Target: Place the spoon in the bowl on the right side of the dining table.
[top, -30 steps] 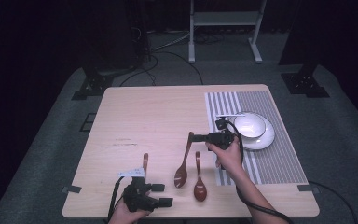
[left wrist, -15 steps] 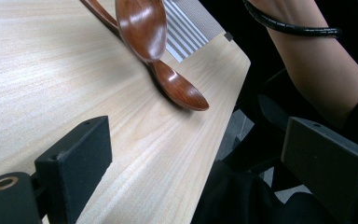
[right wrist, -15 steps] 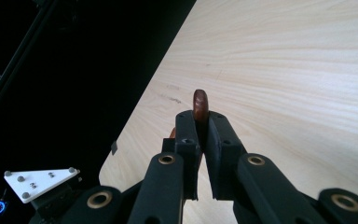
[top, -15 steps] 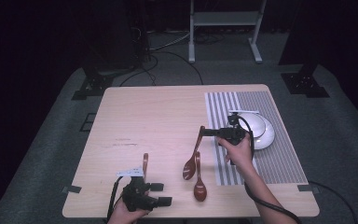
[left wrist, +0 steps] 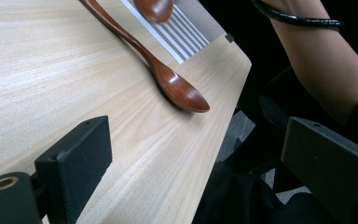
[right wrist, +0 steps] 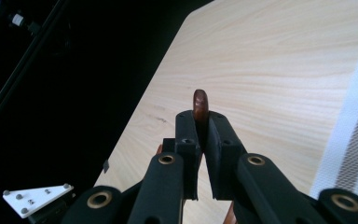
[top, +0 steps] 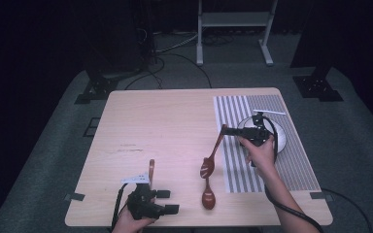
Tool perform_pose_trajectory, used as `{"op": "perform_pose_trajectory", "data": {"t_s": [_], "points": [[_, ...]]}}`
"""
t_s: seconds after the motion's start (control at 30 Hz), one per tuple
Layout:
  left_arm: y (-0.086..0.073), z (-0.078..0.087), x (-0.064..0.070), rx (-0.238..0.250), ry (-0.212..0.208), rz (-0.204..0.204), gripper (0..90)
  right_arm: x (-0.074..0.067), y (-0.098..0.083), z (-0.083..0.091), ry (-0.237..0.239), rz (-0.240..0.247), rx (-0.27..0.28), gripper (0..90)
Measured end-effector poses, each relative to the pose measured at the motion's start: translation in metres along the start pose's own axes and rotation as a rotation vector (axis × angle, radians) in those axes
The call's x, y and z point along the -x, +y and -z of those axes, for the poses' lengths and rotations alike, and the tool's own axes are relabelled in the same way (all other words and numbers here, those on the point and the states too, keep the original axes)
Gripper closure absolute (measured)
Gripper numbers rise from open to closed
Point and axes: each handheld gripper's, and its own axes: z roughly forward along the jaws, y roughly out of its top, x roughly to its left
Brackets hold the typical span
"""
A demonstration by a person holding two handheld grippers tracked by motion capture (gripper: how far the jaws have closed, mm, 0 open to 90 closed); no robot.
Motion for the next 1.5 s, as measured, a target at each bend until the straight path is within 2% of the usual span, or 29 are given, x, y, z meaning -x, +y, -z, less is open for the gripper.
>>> {"op": "perform_pose_trajectory", "data": {"t_s": [0.53,1.5], "points": [[0.001,0.002,-0.001,0.011,0.005,-0.003,7.1,0.005,0.016,0.031,-0.063,0.01,0.082,83.7],[0.001,0.002,-0.001,0.011,0.0,-0.002,7.1,0.026,0.038,0.083,-0.167,-0.033,0.222,83.6]]}}
